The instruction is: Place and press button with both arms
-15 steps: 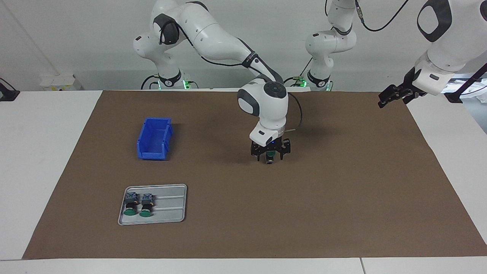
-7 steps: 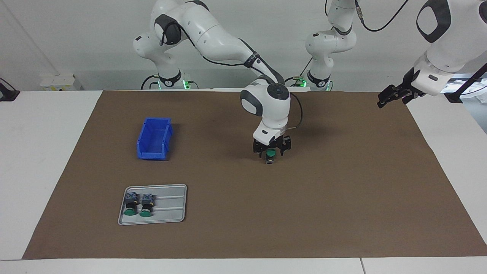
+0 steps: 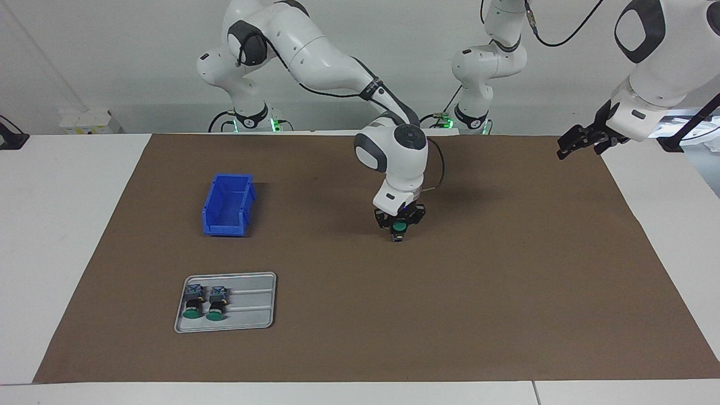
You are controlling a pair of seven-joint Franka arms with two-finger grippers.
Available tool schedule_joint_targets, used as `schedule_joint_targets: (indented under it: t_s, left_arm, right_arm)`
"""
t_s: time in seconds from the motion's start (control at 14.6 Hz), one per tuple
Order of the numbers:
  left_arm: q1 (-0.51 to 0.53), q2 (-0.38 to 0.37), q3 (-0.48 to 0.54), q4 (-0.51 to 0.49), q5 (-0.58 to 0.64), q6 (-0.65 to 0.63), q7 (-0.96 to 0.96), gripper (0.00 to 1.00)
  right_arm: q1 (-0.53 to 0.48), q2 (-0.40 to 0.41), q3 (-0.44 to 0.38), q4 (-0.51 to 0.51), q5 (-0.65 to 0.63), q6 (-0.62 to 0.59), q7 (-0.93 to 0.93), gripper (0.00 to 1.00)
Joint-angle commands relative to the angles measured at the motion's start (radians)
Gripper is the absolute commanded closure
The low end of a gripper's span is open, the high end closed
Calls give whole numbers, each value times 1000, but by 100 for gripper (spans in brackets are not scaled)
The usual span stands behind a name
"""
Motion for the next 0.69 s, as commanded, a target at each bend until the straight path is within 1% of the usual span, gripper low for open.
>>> schedule_joint_targets:
  t_s: [0.0,0.07,0.14,0.27,0.41,0.48,0.62]
  left_arm:
    - [-2,-10,-4,-17,17,19,12,0]
    - [-2,-11,-4,-17,17,19,11,0]
    - [-1,-11,-4,-17,17,19,9,0]
    - [-1,-10,-4,-15,17,19,6,0]
    - [-2,-10,-4,-17,17,19,1,0]
    - [-2,-11,-4,-17,17,17,0,0]
    - [-2,-11,-4,-17,17,16,0,0]
  right_arm:
    - [-71,-90,4,-8,-17,-51,-74,100]
    - [-107,-127,4,-16,-15,-54,-99,100]
    - [-144,-180,4,-46,-15,-67,-107,100]
    - [-253,-324,7,-207,-3,-66,-188,100]
    - [-348,-473,6,-399,0,-45,-327,100]
    - [-400,-531,6,-472,0,-35,-380,100]
    - [-523,-614,6,-566,6,-38,-530,100]
